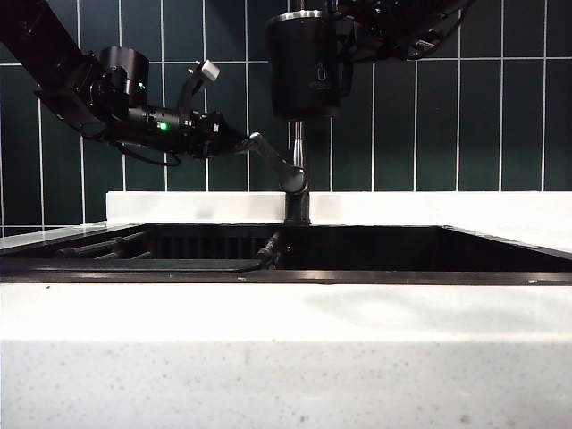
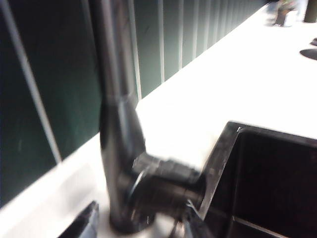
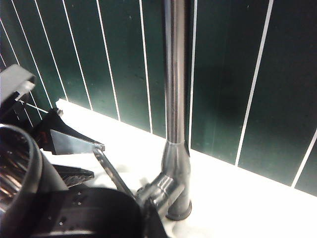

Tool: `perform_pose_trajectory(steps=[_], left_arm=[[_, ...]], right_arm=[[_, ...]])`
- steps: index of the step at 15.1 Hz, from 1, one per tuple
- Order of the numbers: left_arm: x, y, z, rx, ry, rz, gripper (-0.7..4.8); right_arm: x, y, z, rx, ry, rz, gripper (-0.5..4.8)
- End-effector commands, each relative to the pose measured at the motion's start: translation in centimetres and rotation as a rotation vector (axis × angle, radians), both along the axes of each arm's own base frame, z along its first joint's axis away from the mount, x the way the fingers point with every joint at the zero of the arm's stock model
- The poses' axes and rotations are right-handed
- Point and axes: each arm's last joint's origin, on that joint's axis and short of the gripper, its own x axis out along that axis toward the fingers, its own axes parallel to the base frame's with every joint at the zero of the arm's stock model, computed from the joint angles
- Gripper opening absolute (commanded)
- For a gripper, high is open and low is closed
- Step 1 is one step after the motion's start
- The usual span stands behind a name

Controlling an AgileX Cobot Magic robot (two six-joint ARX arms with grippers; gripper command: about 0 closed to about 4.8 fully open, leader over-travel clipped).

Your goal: Pick up the mug next to the sink, go to the faucet to get some water, pour the water into the sink, and finally put the mug back to its place.

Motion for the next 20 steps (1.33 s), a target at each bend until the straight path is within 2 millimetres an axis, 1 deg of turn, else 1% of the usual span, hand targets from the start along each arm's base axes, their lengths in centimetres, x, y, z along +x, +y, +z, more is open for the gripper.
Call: perform_pose_trajectory(steps=[1,4,8,10,16,20], left_arm=[[-0.3,-0.8,0.7,-0.015,-0.054,-0.060,2.20],[-0.6,-1.9,0.7,-0.016,-0.052,-0.105,2.20],[-0.8,-2.0,0.2,-0.012,0.006,-0.153,2.20],[-1.0,-2.2,0.1,-0.014,0.034,-0.209,2.20],[-1.3,-2.7,-0.1,-0.020,0.067,-0.275,2.19],[-1.3,-2.7,-0.1,-0.016,0.060,-0.255,2.19]], right_arm=[[-0.2,0.0,1.1,0.028,-0.052,0.009,0.30],[-0.2,0.0,1.1,0.028,-0.051,0.009,0.30],[-0.2,0.0,2.0,0.034,-0.070,0.009,0.30],[-0.2,0.0,1.9,0.031,-0.063,0.009,0.30],[-0.2,0.0,1.7,0.027,-0.049,0.010,0.30],[-0.2,0.0,1.7,0.027,-0.049,0.016,0.28]])
